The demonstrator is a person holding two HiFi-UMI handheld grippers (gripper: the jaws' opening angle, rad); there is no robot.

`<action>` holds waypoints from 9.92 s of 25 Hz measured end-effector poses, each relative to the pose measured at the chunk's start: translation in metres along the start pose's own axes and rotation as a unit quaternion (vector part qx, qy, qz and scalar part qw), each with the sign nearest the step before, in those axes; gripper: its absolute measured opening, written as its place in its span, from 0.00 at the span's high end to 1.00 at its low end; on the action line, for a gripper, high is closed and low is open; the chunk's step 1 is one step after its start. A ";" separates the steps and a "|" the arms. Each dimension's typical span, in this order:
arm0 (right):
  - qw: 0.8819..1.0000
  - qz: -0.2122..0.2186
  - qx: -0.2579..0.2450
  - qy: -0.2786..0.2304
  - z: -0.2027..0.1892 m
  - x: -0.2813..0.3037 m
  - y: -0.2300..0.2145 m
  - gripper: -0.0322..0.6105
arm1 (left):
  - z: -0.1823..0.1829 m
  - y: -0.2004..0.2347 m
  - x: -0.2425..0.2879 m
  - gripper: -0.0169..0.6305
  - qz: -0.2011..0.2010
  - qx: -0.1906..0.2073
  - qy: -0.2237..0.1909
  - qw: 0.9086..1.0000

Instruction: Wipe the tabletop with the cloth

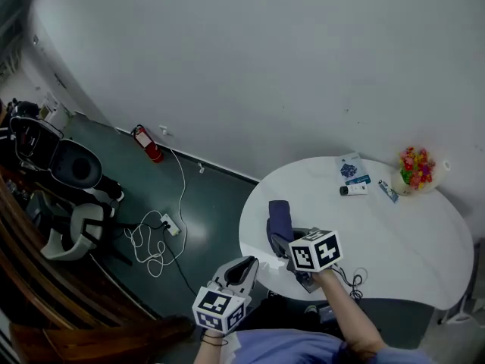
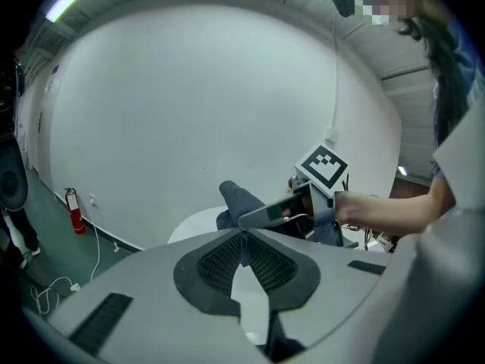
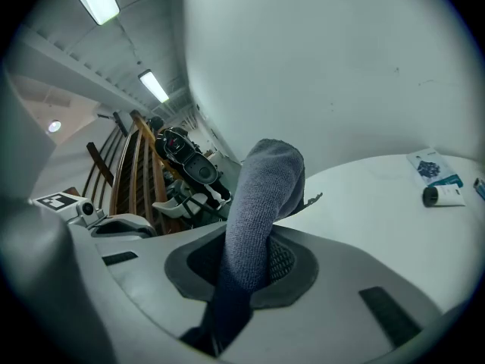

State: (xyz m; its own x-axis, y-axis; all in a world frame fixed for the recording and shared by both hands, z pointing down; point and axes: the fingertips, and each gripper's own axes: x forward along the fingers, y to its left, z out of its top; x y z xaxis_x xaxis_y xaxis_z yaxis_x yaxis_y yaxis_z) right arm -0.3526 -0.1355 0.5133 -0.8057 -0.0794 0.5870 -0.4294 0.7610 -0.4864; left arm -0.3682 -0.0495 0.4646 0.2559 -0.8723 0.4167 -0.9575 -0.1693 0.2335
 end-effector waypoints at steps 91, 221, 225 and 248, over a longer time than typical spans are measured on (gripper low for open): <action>0.865 -0.450 0.209 0.073 -0.303 -0.599 -0.583 0.85 | -0.003 -0.398 0.252 0.95 -0.207 0.059 0.077 0.973; 0.877 -0.423 0.224 -0.035 -0.294 -0.568 -0.438 0.85 | -0.032 -0.354 0.198 0.95 -0.166 0.071 0.086 0.980; 0.895 -0.396 0.204 -0.032 -0.261 -0.509 -0.394 0.85 | -0.036 -0.301 0.169 0.94 -0.144 0.058 0.084 0.984; 0.994 -0.084 -0.018 0.069 -0.148 -0.103 -0.072 0.85 | -0.086 -0.045 -0.023 0.95 0.055 -0.038 0.046 0.997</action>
State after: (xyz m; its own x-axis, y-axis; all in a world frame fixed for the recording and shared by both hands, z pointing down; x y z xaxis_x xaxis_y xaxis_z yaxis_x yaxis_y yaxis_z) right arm -0.1788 -0.0869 0.5832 -0.6597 -0.1204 0.7418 -0.5356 0.7677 -0.3517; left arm -0.3191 0.0175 0.5205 0.1648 -0.8372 0.5215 -0.9685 -0.0373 0.2462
